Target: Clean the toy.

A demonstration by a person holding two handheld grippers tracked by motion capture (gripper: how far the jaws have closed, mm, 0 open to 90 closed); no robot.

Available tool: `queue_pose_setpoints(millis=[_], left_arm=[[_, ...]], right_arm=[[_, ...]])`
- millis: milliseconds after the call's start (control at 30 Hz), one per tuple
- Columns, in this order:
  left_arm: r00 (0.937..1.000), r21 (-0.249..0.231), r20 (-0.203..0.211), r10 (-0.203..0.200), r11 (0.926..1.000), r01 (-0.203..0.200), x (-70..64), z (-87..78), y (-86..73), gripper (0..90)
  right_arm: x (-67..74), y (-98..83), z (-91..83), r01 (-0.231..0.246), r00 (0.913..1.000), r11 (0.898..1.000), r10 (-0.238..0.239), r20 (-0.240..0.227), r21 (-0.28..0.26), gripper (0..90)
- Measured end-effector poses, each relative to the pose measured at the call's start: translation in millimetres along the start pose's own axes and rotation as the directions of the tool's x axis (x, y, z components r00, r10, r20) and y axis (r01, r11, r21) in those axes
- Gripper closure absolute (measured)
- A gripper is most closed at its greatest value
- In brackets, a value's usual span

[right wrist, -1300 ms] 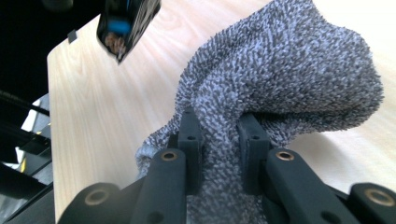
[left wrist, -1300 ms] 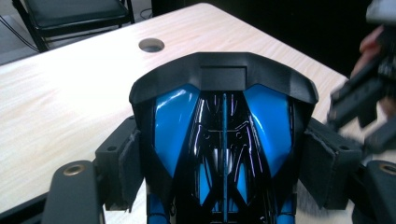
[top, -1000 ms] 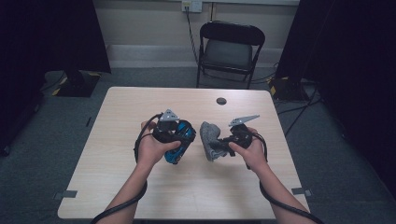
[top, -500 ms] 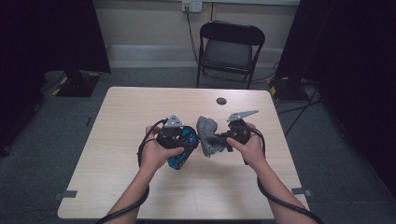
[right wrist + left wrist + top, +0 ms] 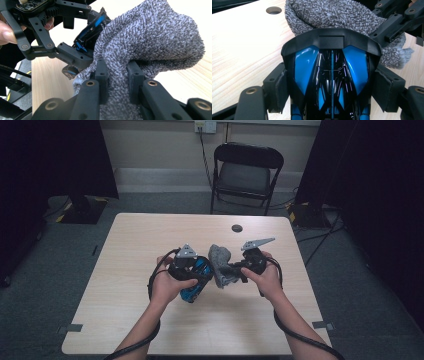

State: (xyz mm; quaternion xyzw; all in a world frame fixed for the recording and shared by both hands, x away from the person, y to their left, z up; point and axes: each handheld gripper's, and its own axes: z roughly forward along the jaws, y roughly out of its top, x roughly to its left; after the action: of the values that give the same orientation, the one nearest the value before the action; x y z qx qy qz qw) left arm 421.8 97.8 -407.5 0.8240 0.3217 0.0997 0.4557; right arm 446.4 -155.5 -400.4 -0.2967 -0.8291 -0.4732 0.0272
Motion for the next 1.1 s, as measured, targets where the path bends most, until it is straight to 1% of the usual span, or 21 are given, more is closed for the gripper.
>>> queue_pose_setpoints(millis=[100,533,633,700,800,867,1000,1100], left_arm=[[1.0000,-0.007,0.004,0.003,1.0000,-0.003,-1.5,-0.8,1.8,25.3],[1.0000,0.003,0.002,0.007,1.0000,-0.007,-3.5,0.2,4.3,25.3],[1.0000,-0.008,0.007,-0.003,1.0000,0.003,-3.2,-1.0,5.8,25.3],[1.0000,-0.016,0.008,-0.001,0.9999,0.001,-3.6,-1.6,7.5,25.3],[0.9999,-0.010,0.011,0.003,0.9999,-0.003,-4.1,-1.0,9.1,25.3],[0.9999,-0.010,0.011,-0.002,0.9999,0.002,-3.8,-0.6,9.3,25.3],[0.9999,-0.005,0.011,-0.001,1.0000,0.001,-3.8,-0.2,9.4,25.3],[1.0000,-0.001,0.010,0.001,1.0000,-0.001,-3.8,0.5,9.8,25.3]], right_arm=[[-0.5,-1.4,0.6,0.001,1.0000,1.000,-0.001,0.003,0.006,75.8],[-0.2,-4.3,4.6,0.003,1.0000,1.000,-0.003,-0.002,0.005,75.8],[-0.4,-5.5,6.0,0.008,0.9999,1.000,-0.008,-0.007,0.009,75.7],[-0.6,-7.2,7.3,0.006,0.9999,1.000,-0.006,-0.010,0.011,75.7],[1.3,-8.8,10.1,0.005,0.9998,1.000,-0.005,-0.020,0.009,75.7],[2.3,-9.2,11.5,0.007,0.9997,1.000,-0.006,-0.024,0.013,75.7],[1.7,-10.4,12.6,-0.001,0.9996,1.000,0.002,-0.027,0.008,75.7],[2.8,-10.7,14.4,0.004,0.9997,1.000,-0.004,-0.025,0.018,75.7]])
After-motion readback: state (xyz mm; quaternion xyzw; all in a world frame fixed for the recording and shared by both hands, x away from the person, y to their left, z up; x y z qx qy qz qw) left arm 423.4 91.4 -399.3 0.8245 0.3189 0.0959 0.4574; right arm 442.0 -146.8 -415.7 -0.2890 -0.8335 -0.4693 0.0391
